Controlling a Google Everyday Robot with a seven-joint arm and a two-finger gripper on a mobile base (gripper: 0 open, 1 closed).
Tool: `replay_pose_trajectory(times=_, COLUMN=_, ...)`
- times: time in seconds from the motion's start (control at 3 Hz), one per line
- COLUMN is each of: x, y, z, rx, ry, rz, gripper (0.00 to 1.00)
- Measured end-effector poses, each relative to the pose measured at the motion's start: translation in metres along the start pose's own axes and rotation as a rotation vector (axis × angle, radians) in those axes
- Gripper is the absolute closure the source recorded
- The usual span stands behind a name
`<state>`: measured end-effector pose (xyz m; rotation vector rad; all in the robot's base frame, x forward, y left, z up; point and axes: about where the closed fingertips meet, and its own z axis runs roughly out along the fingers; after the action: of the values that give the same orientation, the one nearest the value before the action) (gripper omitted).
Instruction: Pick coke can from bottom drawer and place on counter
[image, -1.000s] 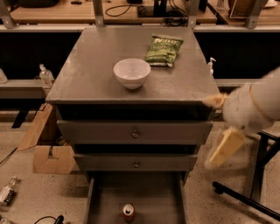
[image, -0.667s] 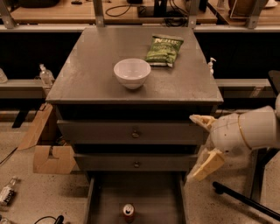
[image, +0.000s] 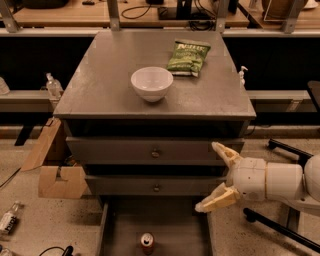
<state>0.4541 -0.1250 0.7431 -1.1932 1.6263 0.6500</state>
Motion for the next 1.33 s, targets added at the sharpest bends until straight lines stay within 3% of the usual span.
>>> replay_pose_trajectory(times=0.33, x=0.000, y=0.001, z=0.001, rx=-0.005, ry=0.005, rz=-0.003, gripper=0.00)
replay_pose_trajectory(times=0.67, x=0.015, y=0.008, z=0.020, rx=-0.031, ry=-0.022, rz=-0.001, gripper=0.00)
replay_pose_trajectory(times=1.0, x=0.067, y=0.045, z=0.076, rx=-0.111, ry=-0.092, rz=-0.010, gripper=0.00)
replay_pose_trajectory(times=1.33, x=0.155, y=0.092, z=0.131, rx=-0.188, ry=-0.133, rz=-0.057, gripper=0.00)
